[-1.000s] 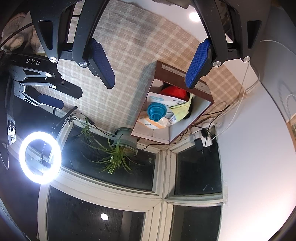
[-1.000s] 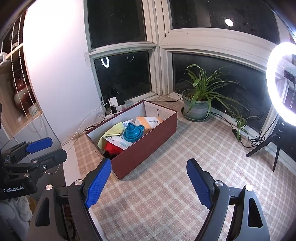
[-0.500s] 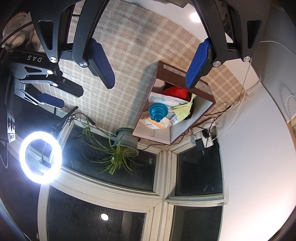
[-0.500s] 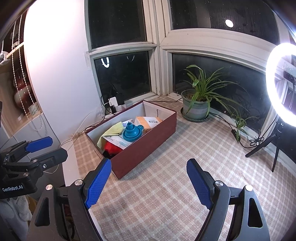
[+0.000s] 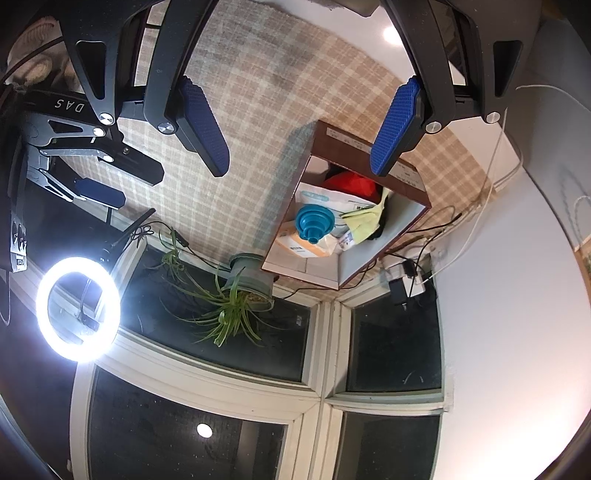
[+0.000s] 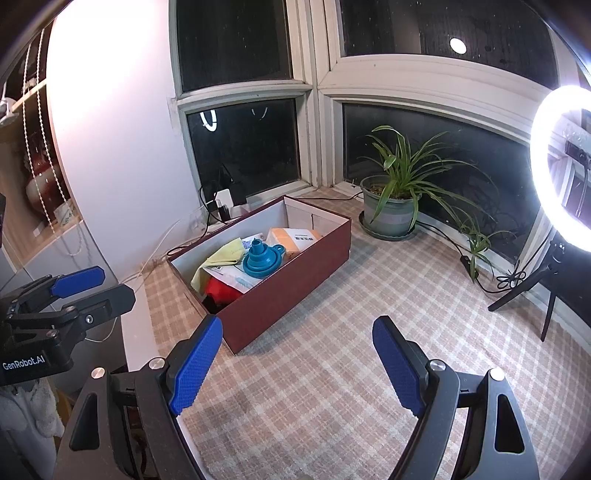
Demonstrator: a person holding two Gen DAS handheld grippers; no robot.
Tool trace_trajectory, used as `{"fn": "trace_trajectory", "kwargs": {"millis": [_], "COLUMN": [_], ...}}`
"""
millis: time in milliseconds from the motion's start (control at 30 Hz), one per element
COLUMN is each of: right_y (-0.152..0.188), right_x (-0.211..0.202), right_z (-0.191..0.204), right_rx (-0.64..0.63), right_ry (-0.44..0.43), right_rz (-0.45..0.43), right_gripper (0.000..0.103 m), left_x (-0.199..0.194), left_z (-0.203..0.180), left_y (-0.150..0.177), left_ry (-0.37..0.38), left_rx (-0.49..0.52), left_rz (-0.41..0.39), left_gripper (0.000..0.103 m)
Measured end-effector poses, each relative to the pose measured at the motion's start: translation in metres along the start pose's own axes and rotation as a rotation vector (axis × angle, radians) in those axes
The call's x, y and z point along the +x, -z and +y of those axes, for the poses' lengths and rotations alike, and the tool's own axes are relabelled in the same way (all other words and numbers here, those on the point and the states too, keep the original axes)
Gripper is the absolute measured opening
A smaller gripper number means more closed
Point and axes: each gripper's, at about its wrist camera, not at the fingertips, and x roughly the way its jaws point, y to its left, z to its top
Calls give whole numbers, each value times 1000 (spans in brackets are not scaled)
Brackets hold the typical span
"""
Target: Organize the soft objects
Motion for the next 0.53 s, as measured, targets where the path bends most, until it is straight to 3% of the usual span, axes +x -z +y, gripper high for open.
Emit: {"fn": "trace_trajectory", "kwargs": {"millis": [200, 400, 533], "right_y": [1, 6, 9], "right_x": [0, 1, 1], "right_z": [0, -4, -5], "right_rx": [1, 11, 13], "right_ry": [2, 5, 9], "right_rz": [2, 11, 16], "right_gripper": [80, 80, 80], "left_x": [1, 6, 3], "left_z": [-1, -2, -8], "left_y": [2, 4, 7], "left_ry": [5, 1, 4], "left_rx": [-4, -17, 18], "left_rz": [-22, 12, -12], "left_gripper": [79, 79, 79]}}
